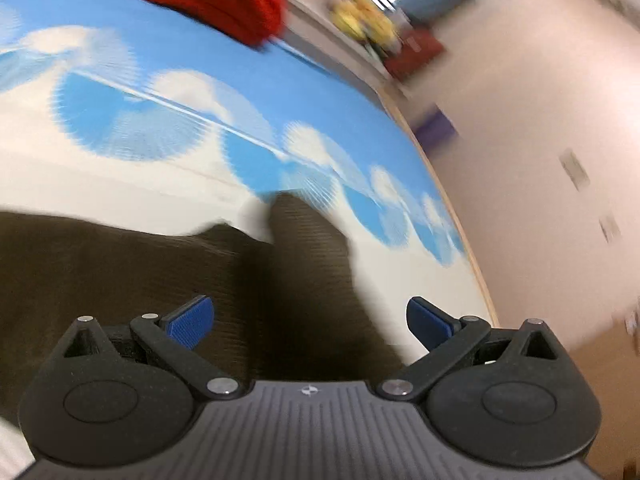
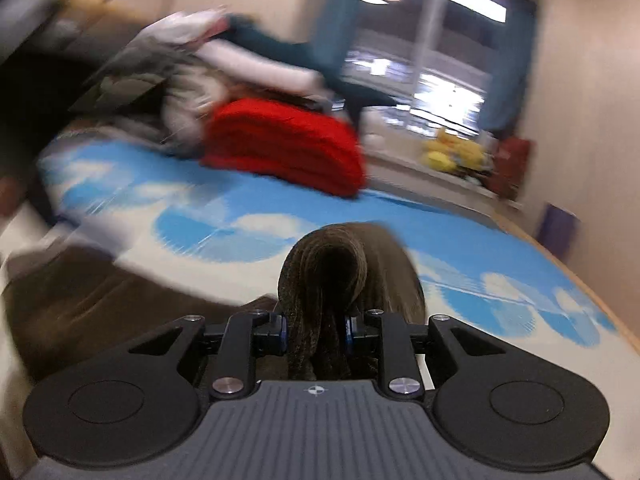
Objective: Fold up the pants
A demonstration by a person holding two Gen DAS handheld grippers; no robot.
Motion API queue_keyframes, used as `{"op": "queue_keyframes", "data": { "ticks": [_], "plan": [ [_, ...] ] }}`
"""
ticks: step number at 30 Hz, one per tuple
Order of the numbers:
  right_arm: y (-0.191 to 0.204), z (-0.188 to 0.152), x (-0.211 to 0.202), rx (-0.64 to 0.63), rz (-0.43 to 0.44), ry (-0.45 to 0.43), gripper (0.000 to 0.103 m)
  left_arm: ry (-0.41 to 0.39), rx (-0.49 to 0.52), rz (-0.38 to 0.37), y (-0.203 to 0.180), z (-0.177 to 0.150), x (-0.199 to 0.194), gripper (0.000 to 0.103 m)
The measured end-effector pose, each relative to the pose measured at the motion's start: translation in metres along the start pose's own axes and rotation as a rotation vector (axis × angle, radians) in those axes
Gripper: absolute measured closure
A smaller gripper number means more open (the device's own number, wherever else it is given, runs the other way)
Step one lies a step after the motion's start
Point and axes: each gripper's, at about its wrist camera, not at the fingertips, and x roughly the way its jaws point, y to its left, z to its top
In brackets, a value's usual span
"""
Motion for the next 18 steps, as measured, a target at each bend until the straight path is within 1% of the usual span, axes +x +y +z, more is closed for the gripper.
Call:
{"op": "queue_keyframes", "data": {
  "ticks": [1,2,4,5,7,8,9,10,11,12,13,14,16,18],
  "plan": [
    [0.004,-0.003,0.002,-0.004,0.03,0.016,0.078,0.062,0.021,-0.004,-0.007,0.003,0.013,0.0],
    [0.006,-0.005,0.003,-0.009,0.049,0.022,0.078,0.116,0.034,0.013,-0.013,0.002,0.027,0.0],
    [0.007,-0.008,0.003,-0.009,0.044,0.005,0.078,0.171,0.013,0.079,-0.014,-0.005,0.049,0.0],
    [0.005,-0.009,0.002,-0.012,0.045,0.001,0.078,0.195,-0.016,0.073,-0.011,-0.01,0.058,0.001],
    [0.001,-0.012,0.003,-0.019,0.079,0.004,0.078,0.22,-0.092,0.008,-0.005,-0.02,0.069,0.001],
    [0.002,-0.015,0.003,-0.039,0.102,0.01,0.078,0.218,-0.121,-0.021,-0.004,-0.023,0.072,0.007],
    [0.002,-0.018,0.003,-0.055,0.119,0.014,0.077,0.208,-0.131,-0.045,-0.004,-0.025,0.075,0.026],
    [0.003,-0.022,0.003,-0.071,0.145,0.02,0.074,0.194,-0.115,-0.043,-0.006,-0.026,0.076,0.038],
    [0.002,-0.025,0.003,-0.072,0.162,0.022,0.065,0.189,-0.082,-0.001,-0.01,-0.028,0.078,0.073],
    [-0.001,-0.028,0.001,-0.056,0.165,0.01,0.058,0.189,-0.057,0.013,-0.01,-0.03,0.081,0.078],
    [-0.008,-0.032,-0.005,-0.022,0.162,-0.005,0.047,0.188,-0.059,-0.001,-0.009,-0.033,0.082,0.079],
    [-0.017,-0.037,-0.01,0.015,0.162,-0.008,0.035,0.179,-0.064,-0.001,-0.009,-0.035,0.081,0.08],
    [-0.029,-0.046,-0.015,0.052,0.137,0.005,0.016,0.162,-0.053,0.007,-0.009,-0.037,0.079,0.081],
    [-0.037,-0.056,-0.02,0.068,0.123,0.028,0.014,0.15,-0.063,0.002,-0.012,-0.035,0.077,0.082]
  ]
}}
